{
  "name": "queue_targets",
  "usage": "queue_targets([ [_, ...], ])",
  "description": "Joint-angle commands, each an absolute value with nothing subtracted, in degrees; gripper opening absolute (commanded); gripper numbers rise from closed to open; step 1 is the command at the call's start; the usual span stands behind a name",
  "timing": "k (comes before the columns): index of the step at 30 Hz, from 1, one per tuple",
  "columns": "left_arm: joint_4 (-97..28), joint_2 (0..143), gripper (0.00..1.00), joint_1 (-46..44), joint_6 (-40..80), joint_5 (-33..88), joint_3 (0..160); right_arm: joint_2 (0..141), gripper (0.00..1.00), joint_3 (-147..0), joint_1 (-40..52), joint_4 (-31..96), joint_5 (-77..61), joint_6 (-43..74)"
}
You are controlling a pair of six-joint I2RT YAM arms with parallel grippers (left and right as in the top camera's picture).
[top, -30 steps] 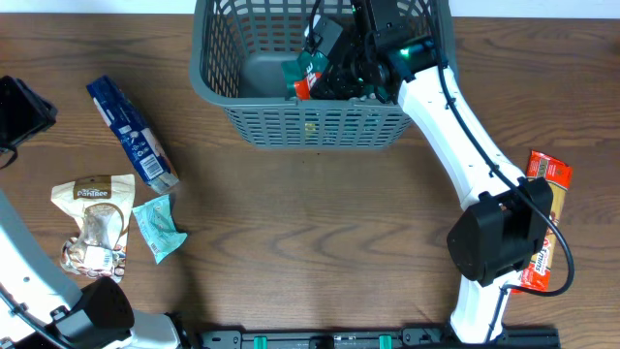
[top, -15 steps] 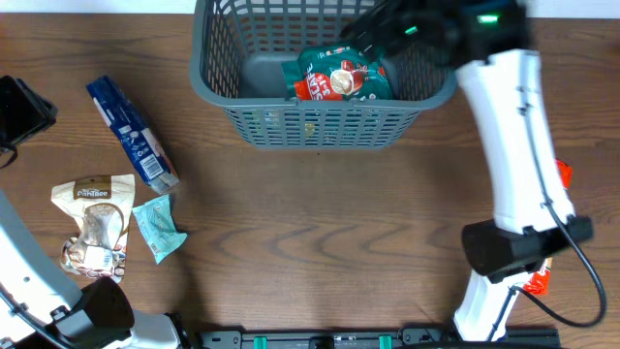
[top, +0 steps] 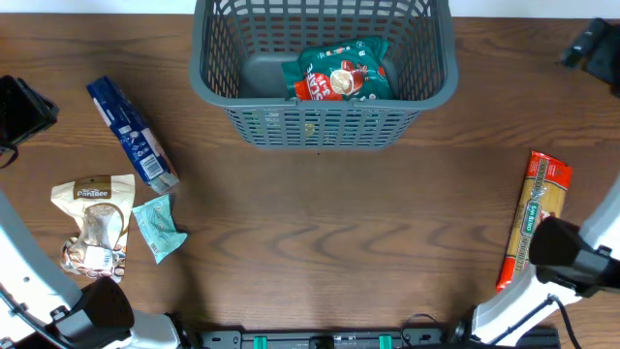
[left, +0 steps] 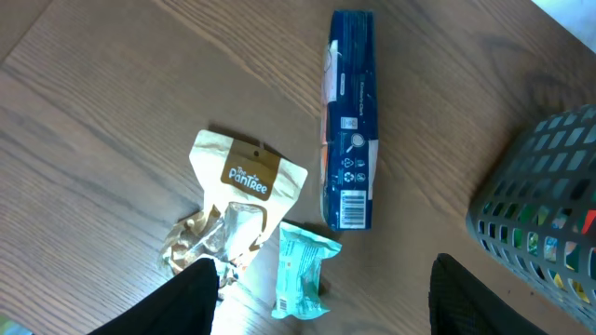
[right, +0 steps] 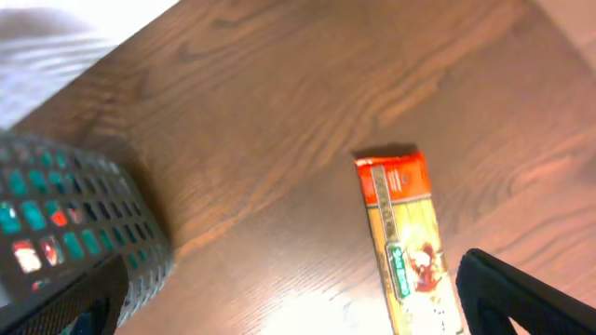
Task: Pack container
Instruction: 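Withdraw the right gripper and move it to the spaghetti packet, then grasp the San Remo spaghetti packet with the right gripper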
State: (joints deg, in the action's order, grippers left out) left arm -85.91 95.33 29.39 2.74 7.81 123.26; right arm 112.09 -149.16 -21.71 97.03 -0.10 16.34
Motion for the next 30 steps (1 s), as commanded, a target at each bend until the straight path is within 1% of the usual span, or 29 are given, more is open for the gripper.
queue_targets([
  [1,-86.1,94.4,0.58,29.5,2.2,8.6,123.0,107.0,0.99,-144.6,-25.1,97.3,-5.6,16.9],
  [4,-86.3,94.4,0.58,29.5,2.2,8.6,123.0,100.8,0.99,-135.2,-26.5,97.3,-2.3,16.0],
  [11,-86.3,94.4,0.58,28.9,2.2,8.6,123.0,86.0,0.99,-105.4,-28.0,96.1,7.5,16.3],
  [14,-86.3,94.4,0.58,28.4,2.2,8.6,123.0,83.5,0.99,-93.5,-30.5,90.8,12.2,17.1],
  [17,-86.3,94.4,0.58,27.8,2.2,8.6,123.0,83.7,0.99,-83.6,-35.0,84.8,11.1,15.9],
  [19,-86.2,94.4,0.58,27.5,2.2,8.6,123.0,84.4,0.99,-77.3,-38.5,79.1,7.5,11.3],
  [21,-86.2,94.4,0.58,27.5,2.2,8.6,123.0,85.7,0.99,-73.0,-41.0,74.9,3.7,8.8],
  [24,-86.3,94.4,0.58,27.5,2.2,8.6,123.0,88.2,0.99,-68.2,-43.2,68.6,2.7,6.9],
  [30,-86.3,94.4,0.58,27.5,2.2,8.6,123.0,92.9,0.99,-65.4,-42.2,60.3,2.7,5.1],
])
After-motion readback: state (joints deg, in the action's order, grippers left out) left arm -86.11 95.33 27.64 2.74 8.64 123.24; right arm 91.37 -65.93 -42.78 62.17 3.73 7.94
